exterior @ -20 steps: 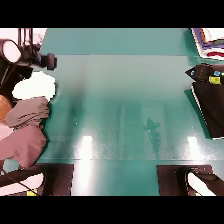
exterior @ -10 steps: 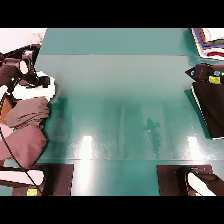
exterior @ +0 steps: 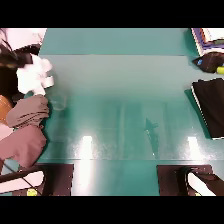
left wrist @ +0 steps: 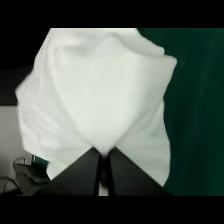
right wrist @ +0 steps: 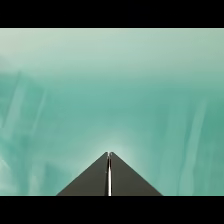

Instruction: Fold the shirts.

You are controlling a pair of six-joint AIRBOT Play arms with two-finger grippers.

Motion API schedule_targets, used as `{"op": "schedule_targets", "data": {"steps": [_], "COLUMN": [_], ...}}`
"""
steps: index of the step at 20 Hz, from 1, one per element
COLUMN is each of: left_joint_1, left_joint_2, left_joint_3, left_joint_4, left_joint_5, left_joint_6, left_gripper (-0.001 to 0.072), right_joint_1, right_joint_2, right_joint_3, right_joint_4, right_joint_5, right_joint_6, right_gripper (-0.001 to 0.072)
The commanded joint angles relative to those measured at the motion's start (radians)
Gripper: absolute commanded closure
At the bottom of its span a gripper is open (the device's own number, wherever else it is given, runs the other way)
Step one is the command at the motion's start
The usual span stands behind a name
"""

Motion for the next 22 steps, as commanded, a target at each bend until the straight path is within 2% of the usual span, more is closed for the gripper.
{"op": "schedule_targets", "data": {"steps": [1,4,6,8,11,12,13,14,16,18,20,22], "left_joint_1": [-0.093,-0.294,-0.459,-0.626,-0.83,-0.875,-0.904,-0.92,-0.9,-0.817,-0.692,-0.569], "left_joint_2": [0.185,0.291,0.294,0.243,0.095,0.036,-0.016,-0.061,-0.104,-0.112,-0.113,-0.113], "left_joint_3": [0.164,0.225,0.22,0.214,0.214,0.214,0.214,0.214,0.214,0.214,0.179,0.079], "left_joint_4": [-0.023,-0.095,-0.103,-0.104,-0.117,-0.152,-0.182,-0.185,-0.125,-0.078,-0.107,-0.213], "left_joint_5": [-0.151,-0.192,-0.21,-0.211,-0.182,-0.157,-0.126,-0.103,-0.102,-0.122,-0.12,-0.092], "left_joint_6": [0.101,0.109,0.095,0.069,0.076,0.089,0.099,0.101,0.095,0.059,0.017,0.014], "left_gripper": [0.068,0.0681,0.0681,0.068,0.0675,0.0473,0.0179,0.0147,0.0153,0.0154,0.0153,0.0154], "right_joint_1": [0.001,0.001,0.001,0.001,0.001,0.001,0.001,0.001,0.001,0.001,0.001,0.001], "right_joint_2": [0.001,0.001,0.001,0.001,0.012,0.022,0.032,0.041,0.056,0.068,0.069,0.068], "right_joint_3": [0.131,0.217,0.251,0.274,0.274,0.264,0.254,0.248,0.246,0.246,0.246,0.246], "right_joint_4": [-0.001,-0.001,-0.001,-0.001,-0.001,-0.001,-0.001,-0.002,-0.003,-0.003,-0.002,-0.002], "right_joint_5": [-0.007,-0.011,-0.008,0.013,0.034,0.033,0.034,0.034,0.036,0.034,0.035,0.035], "right_joint_6": [0.0,0.0,0.0,0.0,0.0,0.0,0.0,0.0,0.0,0.0,0.0,0.0], "right_gripper": [0.0698,0.0698,0.0698,0.0698,0.0698,0.0698,0.0698,0.0698,0.0698,0.0698,0.0698,0.0698]}}
